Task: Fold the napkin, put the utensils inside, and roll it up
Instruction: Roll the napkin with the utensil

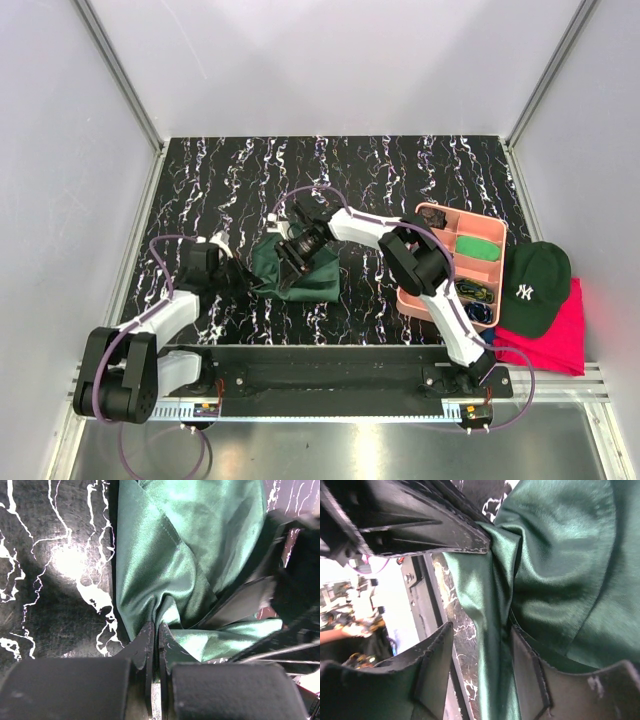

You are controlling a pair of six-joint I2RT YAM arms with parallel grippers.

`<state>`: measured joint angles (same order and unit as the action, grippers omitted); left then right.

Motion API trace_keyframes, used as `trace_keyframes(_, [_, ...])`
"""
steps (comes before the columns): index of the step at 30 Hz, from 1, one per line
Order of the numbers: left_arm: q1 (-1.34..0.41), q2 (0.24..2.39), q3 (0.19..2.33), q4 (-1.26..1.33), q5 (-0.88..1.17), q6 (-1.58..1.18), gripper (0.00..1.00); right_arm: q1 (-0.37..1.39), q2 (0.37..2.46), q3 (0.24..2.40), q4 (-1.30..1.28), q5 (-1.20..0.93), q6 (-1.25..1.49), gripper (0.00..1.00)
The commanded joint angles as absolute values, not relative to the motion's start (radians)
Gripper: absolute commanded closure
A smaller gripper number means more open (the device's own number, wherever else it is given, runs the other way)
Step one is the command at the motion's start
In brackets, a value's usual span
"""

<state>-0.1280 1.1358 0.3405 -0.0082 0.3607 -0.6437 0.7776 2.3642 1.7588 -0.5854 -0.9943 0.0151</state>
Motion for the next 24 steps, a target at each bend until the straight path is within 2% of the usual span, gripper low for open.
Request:
trace_keyframes(1, [-0.126,1.161,0.371,-0.066,0.327,-0.612,1.0,0.772,2.249,1.738,-0.532,-0.89,0.031,0.39])
trace_keyframes(6, [-0.127,1.183,0.383,-0.083,0.327,-0.611,1.0,0.772,2.143,1.654,-0.404,-0.761,0.038,0.3])
trace_keyframes(11, [-0.127,1.201,0.409,-0.118,0.321,-0.612,1.0,0.781,1.922,1.387,-0.131,-0.603,0.054,0.25])
trace_keyframes(15, [-0.127,1.215,0.428,-0.144,0.322,-0.612,1.0,0.851,1.757,1.175,0.11,-0.296,-0.044,0.23])
trace_keyframes(18, [-0.127,1.226,0.431,-0.15,0.325,-0.612,1.0,0.932,1.686,1.085,0.146,-0.162,-0.107,0.23])
trace_keyframes(24, [-0.129,1.235,0.445,-0.16,0.328,-0.612,1.0,1.002,1.667,1.028,0.112,-0.097,-0.068,0.27])
